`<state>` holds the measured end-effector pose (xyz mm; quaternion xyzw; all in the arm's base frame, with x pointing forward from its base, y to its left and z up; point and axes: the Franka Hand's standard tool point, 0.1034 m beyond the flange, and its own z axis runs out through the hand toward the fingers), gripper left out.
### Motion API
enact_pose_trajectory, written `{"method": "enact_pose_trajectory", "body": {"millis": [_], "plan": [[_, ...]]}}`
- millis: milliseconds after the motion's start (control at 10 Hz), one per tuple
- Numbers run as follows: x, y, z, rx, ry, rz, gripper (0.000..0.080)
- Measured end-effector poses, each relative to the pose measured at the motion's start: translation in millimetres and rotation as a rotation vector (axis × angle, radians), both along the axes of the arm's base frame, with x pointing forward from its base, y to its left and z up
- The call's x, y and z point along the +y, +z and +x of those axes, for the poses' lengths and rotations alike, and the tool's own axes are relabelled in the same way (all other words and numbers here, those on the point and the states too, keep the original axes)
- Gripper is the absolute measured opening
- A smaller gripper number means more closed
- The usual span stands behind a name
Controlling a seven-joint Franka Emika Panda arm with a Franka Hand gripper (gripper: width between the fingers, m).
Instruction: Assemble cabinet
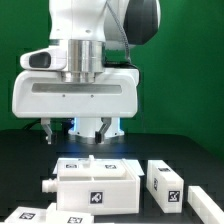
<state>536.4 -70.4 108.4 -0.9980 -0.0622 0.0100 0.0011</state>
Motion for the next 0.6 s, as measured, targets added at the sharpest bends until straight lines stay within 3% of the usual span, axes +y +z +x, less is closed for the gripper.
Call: {"method": "enact_pose_trajectory", "body": {"millis": [100, 300, 600], "plan": [[-2.9, -0.3, 9.5, 0.015, -0.005, 0.0, 0.0649], [-8.4, 3.9, 46.0, 0.009, 0.049, -0.005, 0.0649], [-9.0, 2.3, 49.0, 0.011, 0.065, -0.005, 0.0649]]}}
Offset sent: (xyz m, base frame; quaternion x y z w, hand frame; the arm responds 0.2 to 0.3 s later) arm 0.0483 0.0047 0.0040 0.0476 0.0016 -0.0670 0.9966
